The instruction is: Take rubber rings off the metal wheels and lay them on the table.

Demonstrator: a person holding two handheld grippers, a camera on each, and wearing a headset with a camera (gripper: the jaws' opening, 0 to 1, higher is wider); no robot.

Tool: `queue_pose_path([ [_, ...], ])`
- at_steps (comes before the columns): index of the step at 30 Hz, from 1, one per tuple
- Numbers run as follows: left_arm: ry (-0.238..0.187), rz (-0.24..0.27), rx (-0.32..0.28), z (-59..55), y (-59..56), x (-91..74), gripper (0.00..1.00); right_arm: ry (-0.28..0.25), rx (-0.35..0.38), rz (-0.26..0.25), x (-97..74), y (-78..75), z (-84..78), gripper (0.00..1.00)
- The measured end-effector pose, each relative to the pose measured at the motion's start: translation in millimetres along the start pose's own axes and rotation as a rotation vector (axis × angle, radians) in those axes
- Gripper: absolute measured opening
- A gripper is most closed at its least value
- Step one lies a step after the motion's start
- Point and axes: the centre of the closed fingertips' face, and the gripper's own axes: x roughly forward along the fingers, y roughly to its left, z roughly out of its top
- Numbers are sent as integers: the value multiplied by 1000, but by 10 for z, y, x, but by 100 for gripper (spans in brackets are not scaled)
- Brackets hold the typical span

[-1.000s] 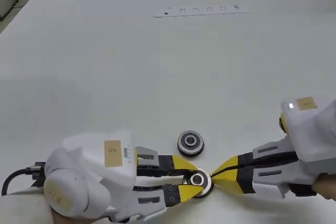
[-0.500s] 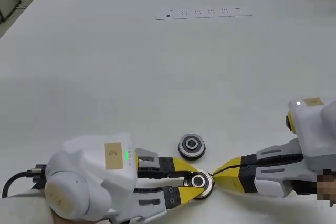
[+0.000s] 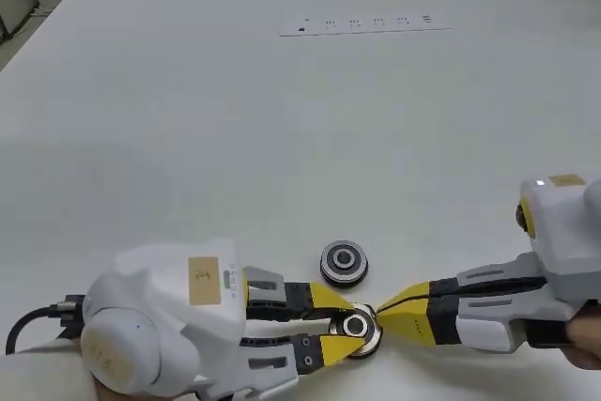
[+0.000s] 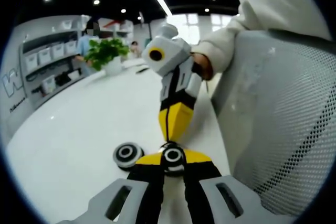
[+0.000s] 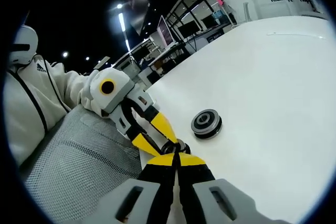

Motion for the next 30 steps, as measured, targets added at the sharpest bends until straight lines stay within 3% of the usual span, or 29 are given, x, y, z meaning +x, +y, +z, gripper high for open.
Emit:
queue_pose_path([
  [30,-2,-3,2,10,1,2,14,-10,25,29,10,49,38,0],
])
